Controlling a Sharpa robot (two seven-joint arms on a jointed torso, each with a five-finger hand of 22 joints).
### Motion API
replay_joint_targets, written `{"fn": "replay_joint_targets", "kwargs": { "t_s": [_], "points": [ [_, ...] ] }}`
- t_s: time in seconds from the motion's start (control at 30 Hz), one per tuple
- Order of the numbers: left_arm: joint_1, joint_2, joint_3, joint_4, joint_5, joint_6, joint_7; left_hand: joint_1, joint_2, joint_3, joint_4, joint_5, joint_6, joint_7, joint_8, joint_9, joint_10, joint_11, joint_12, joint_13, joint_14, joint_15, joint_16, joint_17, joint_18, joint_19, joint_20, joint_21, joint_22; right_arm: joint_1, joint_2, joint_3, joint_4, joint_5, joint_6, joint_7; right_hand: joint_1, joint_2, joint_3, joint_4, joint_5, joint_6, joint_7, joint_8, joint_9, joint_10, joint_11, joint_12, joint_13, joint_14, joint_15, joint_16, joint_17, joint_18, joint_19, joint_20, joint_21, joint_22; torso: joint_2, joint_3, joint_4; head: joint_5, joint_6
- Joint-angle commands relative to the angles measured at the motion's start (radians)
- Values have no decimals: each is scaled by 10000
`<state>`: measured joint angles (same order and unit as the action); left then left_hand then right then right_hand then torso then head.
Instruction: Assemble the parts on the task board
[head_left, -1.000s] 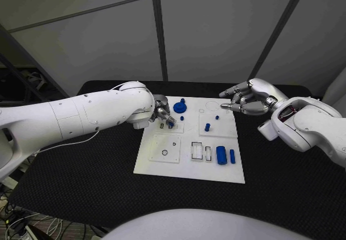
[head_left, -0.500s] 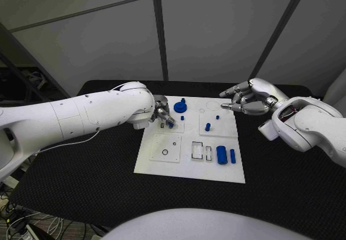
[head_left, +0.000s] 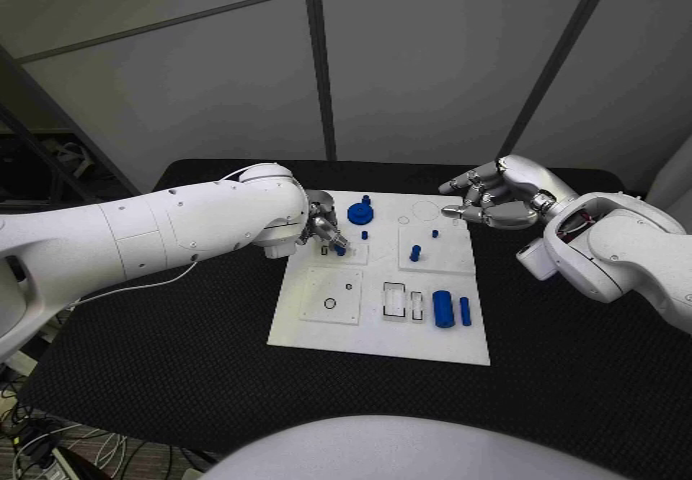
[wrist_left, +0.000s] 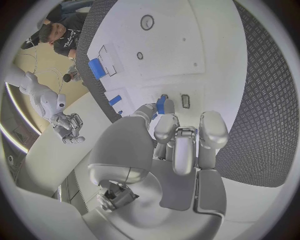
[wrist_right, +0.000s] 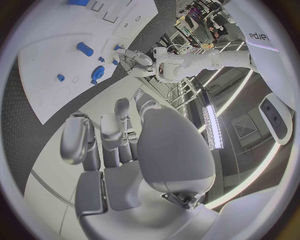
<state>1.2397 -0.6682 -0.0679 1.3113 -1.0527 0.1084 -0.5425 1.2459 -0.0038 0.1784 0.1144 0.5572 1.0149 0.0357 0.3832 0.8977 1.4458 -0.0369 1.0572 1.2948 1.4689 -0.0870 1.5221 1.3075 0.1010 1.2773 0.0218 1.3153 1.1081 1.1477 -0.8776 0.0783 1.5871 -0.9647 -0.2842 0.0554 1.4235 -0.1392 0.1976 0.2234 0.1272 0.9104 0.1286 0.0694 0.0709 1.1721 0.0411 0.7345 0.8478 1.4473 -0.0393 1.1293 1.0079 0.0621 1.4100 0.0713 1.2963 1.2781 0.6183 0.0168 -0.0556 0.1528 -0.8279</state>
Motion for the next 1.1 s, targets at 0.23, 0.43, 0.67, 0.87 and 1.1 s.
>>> {"fn": "replay_joint_targets", "kwargs": {
  "t_s": [0.23, 0.43, 0.67, 0.87, 1.1],
  "points": [
    [3, -44, -3, 62, -73, 283, -126, 21, 89, 1964, -1900, 62, 51, -11, -50, 21, 64, -5, 35, 10, 876, -54, 43, 2047, -10, 72, -3, 55, 8, 20, 6, 8, 6, -46, 60, 27, -102, 7, -18, 18, 25, 24, -9, -25, -9, 94, -10, 32, -15, 77, 6, -20, 12, 100, 56, 0, -38, -11, 3, -4, 8, 22, -37],
    [-1, -28, -4, 48, -73, 256, -133, 16, 84, 1974, -1908, 64, 54, -11, -51, 26, 63, -5, 24, 6, 876, -53, 42, 2046, -9, 67, -3, 51, 1, 20, 8, 8, 10, -49, 65, 21, -108, 8, -17, 21, 28, 27, -10, -24, -9, 97, -11, 36, -16, 79, 6, -20, 16, 101, 56, -1, -41, -12, 6, 1, 2, 33, -29],
    [-3, 47, -23, -2, -73, 263, -139, 5, 76, 1991, -1919, 65, 59, -11, -53, 34, 58, -4, -9, -9, 873, -53, 34, 2035, -6, 57, -3, 43, -12, 20, -6, 8, 25, -58, 67, 15, -119, 10, -15, 26, 33, 32, -13, -23, -8, 104, -12, 43, -19, 84, 5, -20, 24, 101, 58, -1, -46, -15, 4, 0, -9, 30, -39],
    [-5, 117, -150, -32, -73, 359, -157, -44, 48, 2019, -1934, 42, 72, -8, -57, 54, 67, 2, -11, -4, 874, -50, 38, 2040, -5, 52, -2, 39, -13, 20, -14, 8, 38, -62, 65, 11, -119, 10, -15, 26, 33, 32, -13, -23, -8, 104, -12, 43, -19, 84, 5, -20, 24, 101, 58, -1, -46, -15, 2, 3, 2, 20, -54],
    [-4, 188, -227, -92, -73, 491, -201, -62, 36, 2027, -1939, 33, 77, -7, -59, 62, 71, 4, -8, 0, 876, -48, 42, 2045, -6, 51, -1, 38, -12, 20, -22, 8, 50, -65, 64, 9, -119, 10, -15, 26, 33, 32, -13, -23, -8, 104, -12, 43, -19, 84, 5, -20, 24, 101, 58, -1, -46, -15, 4, 2, -4, 24, -70]
  ]
}}
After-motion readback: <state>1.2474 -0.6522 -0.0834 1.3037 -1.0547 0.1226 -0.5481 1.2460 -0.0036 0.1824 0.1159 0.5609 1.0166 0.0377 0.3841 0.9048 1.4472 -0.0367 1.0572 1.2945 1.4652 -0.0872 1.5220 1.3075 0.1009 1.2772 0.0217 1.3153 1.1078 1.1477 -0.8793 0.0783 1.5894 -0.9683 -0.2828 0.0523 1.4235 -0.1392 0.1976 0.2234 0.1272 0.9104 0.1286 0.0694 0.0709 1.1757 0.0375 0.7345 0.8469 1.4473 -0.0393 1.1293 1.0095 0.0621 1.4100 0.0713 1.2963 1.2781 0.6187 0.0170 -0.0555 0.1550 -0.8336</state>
